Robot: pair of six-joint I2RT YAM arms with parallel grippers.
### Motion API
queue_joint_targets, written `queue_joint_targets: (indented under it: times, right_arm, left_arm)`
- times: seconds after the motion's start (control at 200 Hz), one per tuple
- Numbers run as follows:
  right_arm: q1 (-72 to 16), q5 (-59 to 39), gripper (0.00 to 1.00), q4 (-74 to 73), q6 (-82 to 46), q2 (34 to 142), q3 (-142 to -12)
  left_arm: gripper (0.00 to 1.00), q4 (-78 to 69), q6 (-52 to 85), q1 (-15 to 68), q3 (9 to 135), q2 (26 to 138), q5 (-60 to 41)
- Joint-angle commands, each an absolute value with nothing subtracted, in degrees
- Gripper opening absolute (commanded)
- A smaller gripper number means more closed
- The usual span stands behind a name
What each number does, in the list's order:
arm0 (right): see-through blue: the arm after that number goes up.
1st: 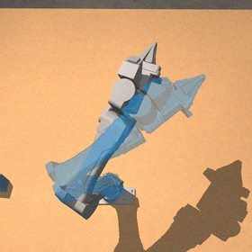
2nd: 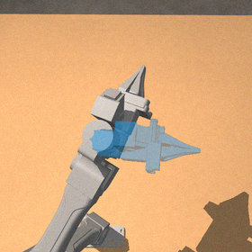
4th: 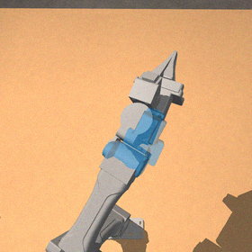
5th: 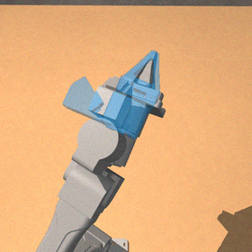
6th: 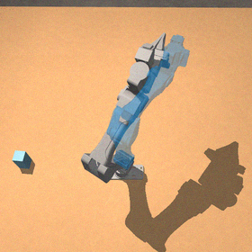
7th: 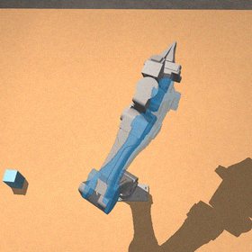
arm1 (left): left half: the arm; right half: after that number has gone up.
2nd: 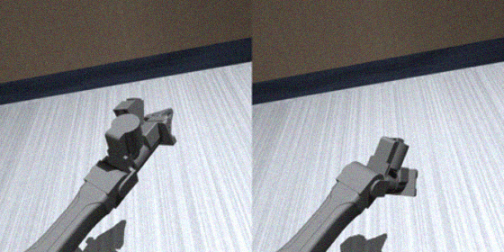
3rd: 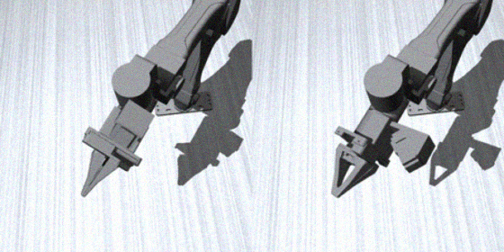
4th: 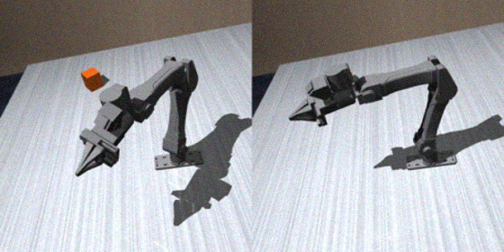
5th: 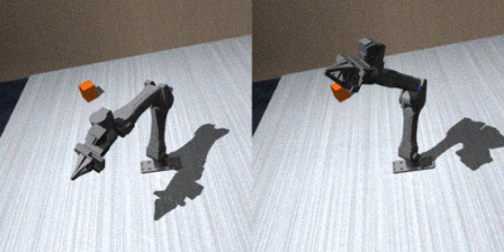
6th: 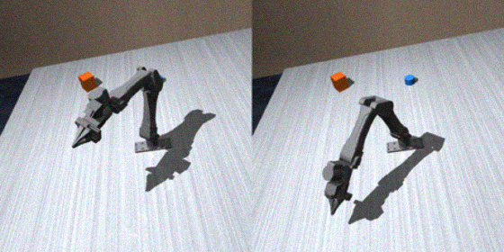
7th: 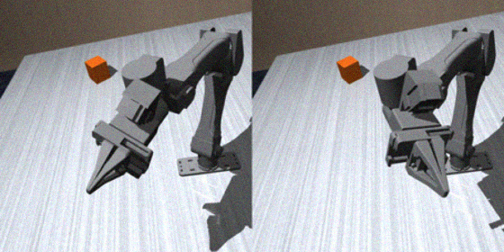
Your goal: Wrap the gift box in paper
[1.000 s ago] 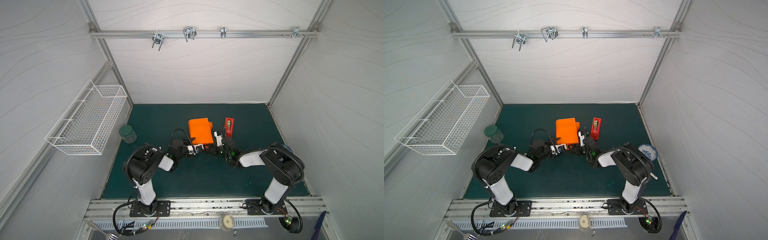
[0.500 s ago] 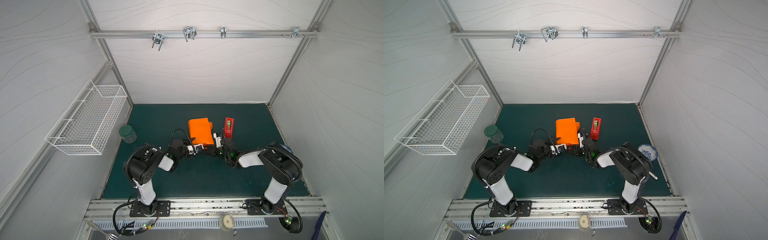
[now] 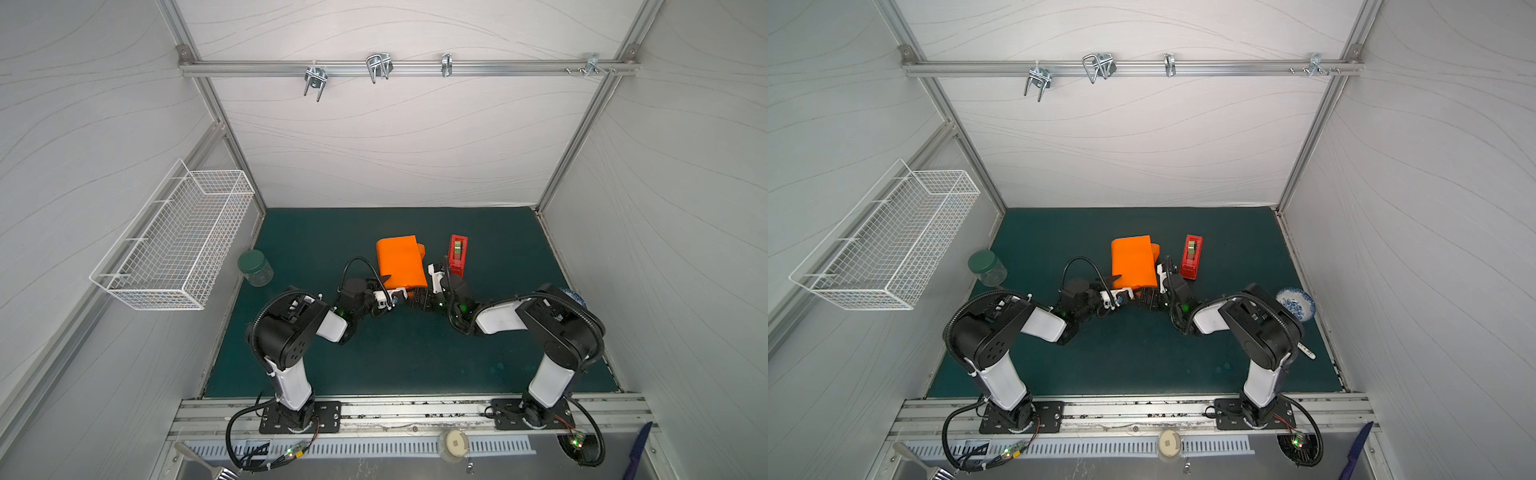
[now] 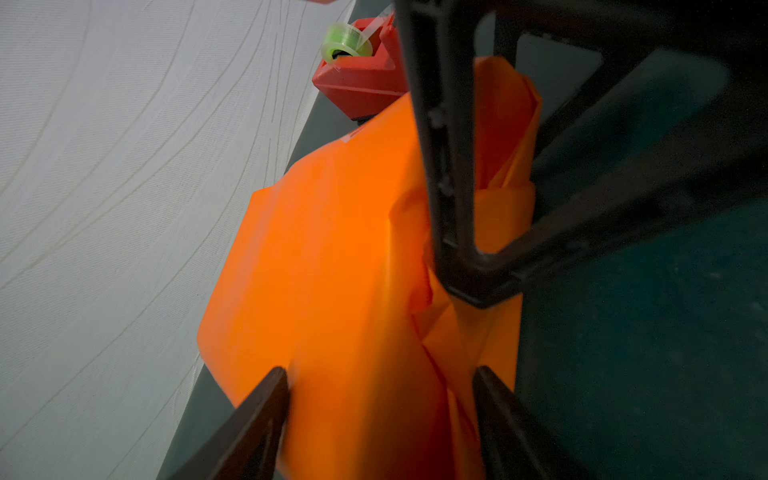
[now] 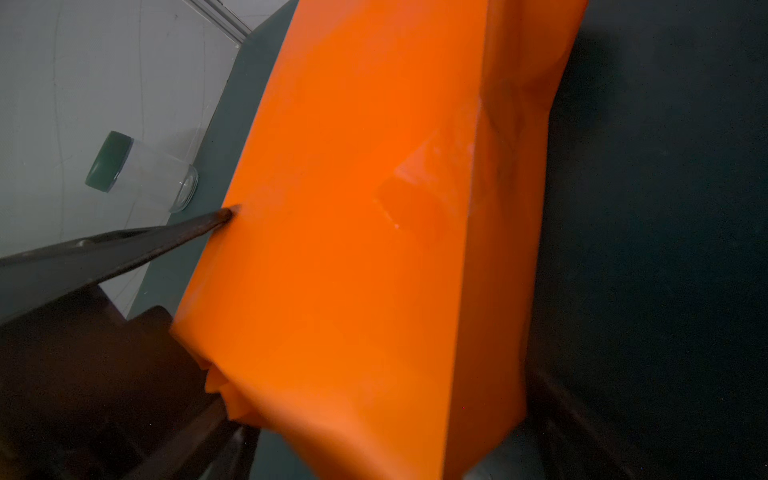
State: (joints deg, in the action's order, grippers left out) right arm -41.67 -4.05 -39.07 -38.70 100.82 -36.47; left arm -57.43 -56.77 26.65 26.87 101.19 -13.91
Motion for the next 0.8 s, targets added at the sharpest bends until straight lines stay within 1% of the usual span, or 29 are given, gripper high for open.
queue_joint_targets:
  times: [0.0, 0.225, 0.47, 0.645, 0.795]
  right_arm:
    - [-41.76, -4.93, 0.99, -41.69, -42.04, 101.57, -37.46]
    - [-40.49, -6.84, 0.99, -42.87, -45.88, 101.02, -36.98]
    - [-39.28, -8.73, 0.99, -42.01, -47.22, 98.39, -35.74]
    - [-36.97, -10.01, 0.99, -41.20, -47.52, 94.21, -32.09]
    - [-34.11, -10.96, 0.99, -37.24, -45.40, 88.74, -29.77]
  left_arm:
    - [0.71, -53.04, -56.43, 26.19, 27.15, 103.17, -12.58]
    - [0.71, -53.00, -56.51, 26.19, 27.03, 103.05, -12.51]
    - [0.71, -52.95, -56.43, 26.19, 27.08, 103.00, -12.39]
    - [0.71, -52.83, -56.18, 26.19, 27.23, 102.89, -12.34]
    - [0.71, -52.34, -55.99, 26.19, 27.33, 102.76, -12.03]
